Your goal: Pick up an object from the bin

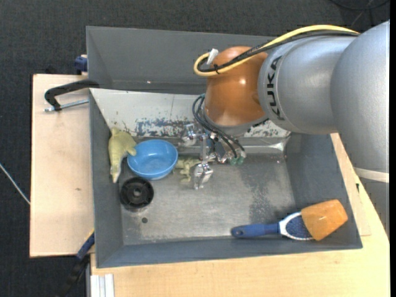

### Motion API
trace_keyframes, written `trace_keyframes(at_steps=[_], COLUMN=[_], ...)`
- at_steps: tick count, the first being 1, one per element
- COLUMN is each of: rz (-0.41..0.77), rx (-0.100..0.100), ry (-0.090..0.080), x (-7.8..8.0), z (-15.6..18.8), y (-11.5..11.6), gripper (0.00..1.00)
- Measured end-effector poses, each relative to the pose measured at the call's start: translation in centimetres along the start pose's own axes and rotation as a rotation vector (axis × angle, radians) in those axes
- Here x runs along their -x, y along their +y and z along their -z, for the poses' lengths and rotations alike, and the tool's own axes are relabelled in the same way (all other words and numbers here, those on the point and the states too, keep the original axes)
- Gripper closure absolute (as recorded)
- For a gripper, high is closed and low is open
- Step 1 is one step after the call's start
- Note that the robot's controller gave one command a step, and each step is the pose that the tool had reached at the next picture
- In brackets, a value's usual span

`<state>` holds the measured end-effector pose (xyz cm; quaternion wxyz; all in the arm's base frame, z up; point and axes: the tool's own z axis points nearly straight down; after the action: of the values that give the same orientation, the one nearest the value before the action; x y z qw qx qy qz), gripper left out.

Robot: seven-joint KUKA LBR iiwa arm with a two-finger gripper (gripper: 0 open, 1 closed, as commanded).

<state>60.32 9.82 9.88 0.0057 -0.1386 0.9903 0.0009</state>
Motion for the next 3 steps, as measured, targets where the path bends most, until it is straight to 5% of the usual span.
trace_keyframes(at_steps=[1,2,3], rz=[-0.001,0.123,0.122], rx=[0.0,-0.001,0.001], ry=[0.004,-0.003,0.005], x=[-0.1,-0.1,-0.3], z=[-0.2,10.4,10.0], y=[-0.1,-0.3,-0.3], gripper=[1.0,1.0,0.0])
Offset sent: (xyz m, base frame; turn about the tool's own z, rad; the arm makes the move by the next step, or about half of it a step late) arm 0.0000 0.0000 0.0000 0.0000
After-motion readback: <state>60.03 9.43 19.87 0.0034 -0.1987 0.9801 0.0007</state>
